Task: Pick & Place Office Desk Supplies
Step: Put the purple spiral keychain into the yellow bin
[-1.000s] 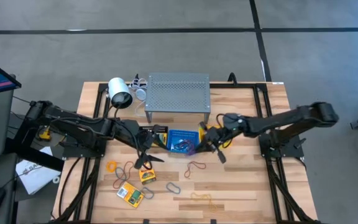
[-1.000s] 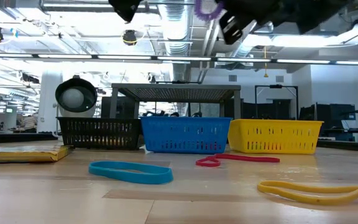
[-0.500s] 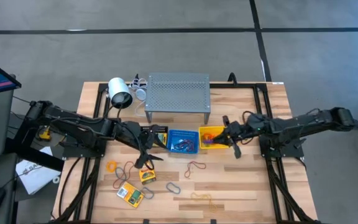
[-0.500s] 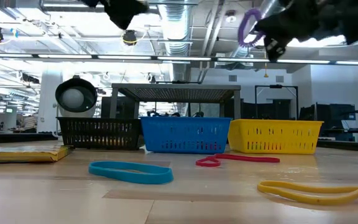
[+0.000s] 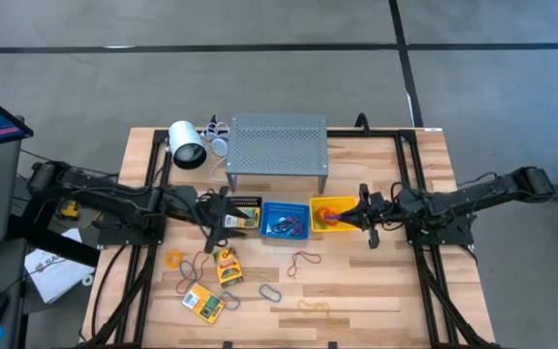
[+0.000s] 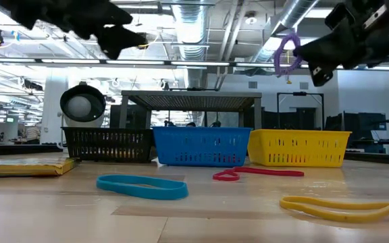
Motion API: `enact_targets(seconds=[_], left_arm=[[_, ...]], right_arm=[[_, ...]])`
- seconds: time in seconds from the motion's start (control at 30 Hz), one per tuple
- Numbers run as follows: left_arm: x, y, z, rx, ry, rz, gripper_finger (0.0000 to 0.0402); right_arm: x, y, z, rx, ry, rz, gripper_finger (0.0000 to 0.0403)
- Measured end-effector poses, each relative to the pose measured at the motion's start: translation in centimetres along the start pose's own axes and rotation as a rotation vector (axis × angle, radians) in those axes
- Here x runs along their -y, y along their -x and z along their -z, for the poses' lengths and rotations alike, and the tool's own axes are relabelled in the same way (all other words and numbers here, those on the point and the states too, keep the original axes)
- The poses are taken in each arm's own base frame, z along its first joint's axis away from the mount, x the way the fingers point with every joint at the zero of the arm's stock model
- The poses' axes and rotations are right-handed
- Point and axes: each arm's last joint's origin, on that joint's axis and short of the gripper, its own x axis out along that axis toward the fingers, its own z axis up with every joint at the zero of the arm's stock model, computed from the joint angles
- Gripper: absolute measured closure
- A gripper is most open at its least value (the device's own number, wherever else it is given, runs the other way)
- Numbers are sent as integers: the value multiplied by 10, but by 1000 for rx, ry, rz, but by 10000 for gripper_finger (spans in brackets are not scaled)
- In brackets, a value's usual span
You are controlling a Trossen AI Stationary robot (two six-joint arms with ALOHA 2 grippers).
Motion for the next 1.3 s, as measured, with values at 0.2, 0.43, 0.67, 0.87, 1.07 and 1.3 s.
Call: enact_targets(seconds=[0.2,0.43,0.67,0.87,1.07,1.3], left_arm=[[-2,23,13,102,18,-6,169],[-4,38,25,143,20,-53,169],[-7,39,40,115,31,-97,169],[-8,39,44,117,67,-107,169],[-8,39,42,132,68,-104,169],[-8,39,42,131,68,-104,169]], right_arm=[[4,2,13,-36,-2,76,399],[10,4,24,-83,-58,123,399],[12,3,31,-142,-79,175,399],[18,-1,39,-196,-123,224,399],[19,-13,38,-274,-126,255,399],[19,-28,38,-402,-119,292,399]])
